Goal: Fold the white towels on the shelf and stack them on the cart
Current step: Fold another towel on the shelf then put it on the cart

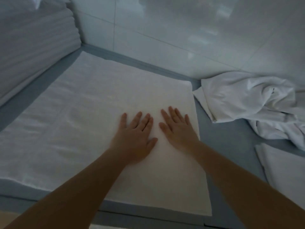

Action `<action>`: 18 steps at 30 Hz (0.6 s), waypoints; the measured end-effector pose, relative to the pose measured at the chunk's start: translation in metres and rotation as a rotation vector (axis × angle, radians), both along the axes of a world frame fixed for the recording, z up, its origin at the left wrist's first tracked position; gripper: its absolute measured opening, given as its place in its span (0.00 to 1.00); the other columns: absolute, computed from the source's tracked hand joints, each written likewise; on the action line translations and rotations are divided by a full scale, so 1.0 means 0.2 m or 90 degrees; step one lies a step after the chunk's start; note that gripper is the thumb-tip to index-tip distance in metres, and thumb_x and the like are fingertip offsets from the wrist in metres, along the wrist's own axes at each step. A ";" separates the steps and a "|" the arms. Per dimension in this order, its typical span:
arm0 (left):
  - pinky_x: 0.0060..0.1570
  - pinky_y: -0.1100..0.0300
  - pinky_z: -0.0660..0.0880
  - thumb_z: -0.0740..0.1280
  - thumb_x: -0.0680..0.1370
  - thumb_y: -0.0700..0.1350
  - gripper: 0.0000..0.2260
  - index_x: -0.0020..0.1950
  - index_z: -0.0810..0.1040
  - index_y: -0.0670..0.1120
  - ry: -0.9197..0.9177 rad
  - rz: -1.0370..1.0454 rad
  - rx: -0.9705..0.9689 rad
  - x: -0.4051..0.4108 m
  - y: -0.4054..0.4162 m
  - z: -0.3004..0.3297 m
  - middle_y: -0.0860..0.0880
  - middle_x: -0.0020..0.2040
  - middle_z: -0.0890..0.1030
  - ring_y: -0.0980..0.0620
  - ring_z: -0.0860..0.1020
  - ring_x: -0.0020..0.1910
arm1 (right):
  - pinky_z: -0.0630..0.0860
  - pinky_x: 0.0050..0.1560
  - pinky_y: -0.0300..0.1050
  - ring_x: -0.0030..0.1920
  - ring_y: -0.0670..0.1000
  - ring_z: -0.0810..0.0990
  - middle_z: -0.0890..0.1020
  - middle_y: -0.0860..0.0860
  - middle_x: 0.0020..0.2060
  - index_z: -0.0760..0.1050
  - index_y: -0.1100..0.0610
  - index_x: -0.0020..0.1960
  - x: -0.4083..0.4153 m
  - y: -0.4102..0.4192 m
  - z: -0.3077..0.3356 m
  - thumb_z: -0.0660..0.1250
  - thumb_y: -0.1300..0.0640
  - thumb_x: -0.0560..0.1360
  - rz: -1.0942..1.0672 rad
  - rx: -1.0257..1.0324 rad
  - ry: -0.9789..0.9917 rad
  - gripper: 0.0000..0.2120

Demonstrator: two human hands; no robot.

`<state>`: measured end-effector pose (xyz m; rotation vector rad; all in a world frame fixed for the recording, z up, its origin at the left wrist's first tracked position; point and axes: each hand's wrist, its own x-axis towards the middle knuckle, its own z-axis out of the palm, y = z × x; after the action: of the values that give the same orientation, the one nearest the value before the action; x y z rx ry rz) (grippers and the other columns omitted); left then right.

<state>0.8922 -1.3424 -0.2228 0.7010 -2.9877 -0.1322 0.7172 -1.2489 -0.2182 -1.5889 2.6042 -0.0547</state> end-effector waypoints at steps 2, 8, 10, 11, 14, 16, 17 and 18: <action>0.73 0.43 0.40 0.39 0.80 0.56 0.28 0.79 0.47 0.48 0.028 -0.018 0.011 0.02 -0.01 0.01 0.51 0.79 0.49 0.52 0.46 0.77 | 0.38 0.74 0.53 0.77 0.48 0.42 0.45 0.46 0.78 0.43 0.41 0.77 -0.01 0.08 0.00 0.43 0.38 0.80 -0.044 -0.006 0.009 0.27; 0.72 0.59 0.44 0.53 0.83 0.45 0.19 0.73 0.66 0.44 0.147 -0.064 0.125 0.05 -0.04 0.04 0.49 0.74 0.66 0.54 0.58 0.75 | 0.40 0.75 0.58 0.77 0.54 0.42 0.45 0.51 0.78 0.43 0.48 0.78 0.10 0.18 0.08 0.43 0.41 0.82 -0.215 0.050 0.002 0.28; 0.72 0.60 0.46 0.53 0.83 0.45 0.18 0.72 0.68 0.43 0.155 -0.055 0.123 0.05 -0.03 0.04 0.48 0.73 0.68 0.53 0.60 0.74 | 0.38 0.75 0.58 0.77 0.51 0.40 0.43 0.49 0.78 0.42 0.46 0.78 0.31 0.16 0.04 0.42 0.40 0.81 -0.121 0.029 0.006 0.28; 0.72 0.59 0.46 0.52 0.83 0.48 0.20 0.74 0.65 0.43 0.137 -0.056 0.100 0.05 -0.02 0.04 0.48 0.75 0.65 0.53 0.59 0.75 | 0.38 0.74 0.59 0.77 0.50 0.39 0.43 0.47 0.78 0.41 0.44 0.78 0.40 0.17 0.02 0.40 0.39 0.80 -0.086 0.019 0.009 0.28; 0.74 0.50 0.44 0.42 0.80 0.60 0.28 0.79 0.48 0.50 0.024 -0.055 0.005 0.11 -0.02 0.01 0.52 0.79 0.50 0.54 0.48 0.77 | 0.40 0.74 0.60 0.77 0.48 0.40 0.43 0.44 0.77 0.41 0.39 0.76 0.47 0.28 0.01 0.40 0.37 0.79 -0.097 0.001 0.036 0.27; 0.74 0.46 0.43 0.35 0.75 0.65 0.32 0.78 0.41 0.56 -0.016 -0.043 -0.010 0.20 -0.07 0.00 0.54 0.79 0.44 0.53 0.44 0.77 | 0.43 0.75 0.58 0.77 0.48 0.42 0.44 0.45 0.78 0.42 0.39 0.76 0.43 0.36 0.02 0.43 0.38 0.80 -0.161 0.003 0.042 0.26; 0.74 0.46 0.42 0.32 0.73 0.66 0.33 0.77 0.40 0.58 -0.023 -0.033 -0.012 0.27 -0.11 -0.01 0.55 0.79 0.42 0.52 0.43 0.77 | 0.44 0.75 0.57 0.77 0.48 0.43 0.45 0.45 0.78 0.43 0.39 0.76 0.41 0.40 0.03 0.44 0.39 0.80 -0.186 0.005 0.039 0.26; 0.74 0.46 0.42 0.30 0.72 0.67 0.33 0.77 0.39 0.59 -0.025 -0.018 -0.017 0.34 -0.15 -0.01 0.55 0.78 0.42 0.52 0.42 0.77 | 0.46 0.75 0.57 0.77 0.49 0.44 0.46 0.46 0.78 0.43 0.40 0.77 0.39 0.43 0.03 0.44 0.39 0.80 -0.203 0.006 0.037 0.26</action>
<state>0.9603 -1.3719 -0.2249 0.6660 -3.0314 -0.0815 0.7958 -1.1638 -0.2115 -1.1752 2.8715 -0.0190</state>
